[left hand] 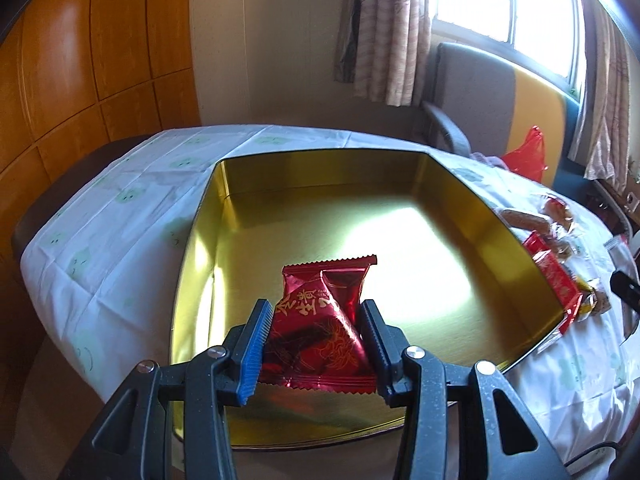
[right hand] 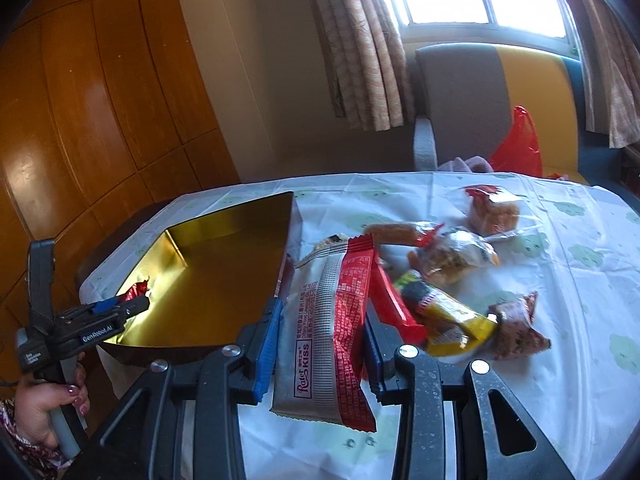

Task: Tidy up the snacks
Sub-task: 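Carry the dark red packet into the gold tin and open the left tool, then lower the Rusk bar into the tin and open the right tool, then grasp the red rectangular packet with left tool while right grasps the bread packet, then carry the red rectangular packet into the tin and open the left tool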

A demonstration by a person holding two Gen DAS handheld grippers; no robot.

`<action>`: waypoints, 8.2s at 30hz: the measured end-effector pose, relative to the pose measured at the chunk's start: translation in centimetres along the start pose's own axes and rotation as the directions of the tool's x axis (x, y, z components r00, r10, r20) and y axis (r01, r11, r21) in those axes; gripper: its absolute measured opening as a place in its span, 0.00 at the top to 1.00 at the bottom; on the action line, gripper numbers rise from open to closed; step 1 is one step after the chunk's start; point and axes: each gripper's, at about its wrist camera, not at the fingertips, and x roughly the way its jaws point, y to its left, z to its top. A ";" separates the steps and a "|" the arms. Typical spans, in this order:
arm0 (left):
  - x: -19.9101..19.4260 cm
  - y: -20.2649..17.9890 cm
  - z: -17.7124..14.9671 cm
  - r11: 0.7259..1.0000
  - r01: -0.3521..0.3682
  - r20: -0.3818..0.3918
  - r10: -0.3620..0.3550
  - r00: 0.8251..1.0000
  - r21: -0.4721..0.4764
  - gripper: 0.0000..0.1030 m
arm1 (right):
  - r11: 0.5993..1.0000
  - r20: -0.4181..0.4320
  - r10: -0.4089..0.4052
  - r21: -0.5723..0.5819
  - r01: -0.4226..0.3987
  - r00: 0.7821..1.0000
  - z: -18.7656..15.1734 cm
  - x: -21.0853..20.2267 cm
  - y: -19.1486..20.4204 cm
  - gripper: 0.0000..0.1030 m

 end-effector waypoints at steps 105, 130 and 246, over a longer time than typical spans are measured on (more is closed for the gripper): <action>-4.9 -12.4 -2.9 0.898 0.418 -0.076 -0.411 0.908 0.138 0.50 | 0.958 -0.156 -0.249 0.102 0.267 0.956 -4.9 -0.6 -11.5 0.34; -5.0 -16.9 -1.0 0.884 0.437 -0.085 -0.429 0.899 0.165 0.50 | 0.945 -0.178 -0.299 0.084 0.317 0.937 -1.2 4.3 -16.3 0.53; -1.8 -9.3 2.6 0.962 0.273 0.072 -0.273 0.959 0.002 0.63 | 0.919 -0.063 -0.360 0.146 0.365 0.931 -3.2 1.7 -16.7 0.57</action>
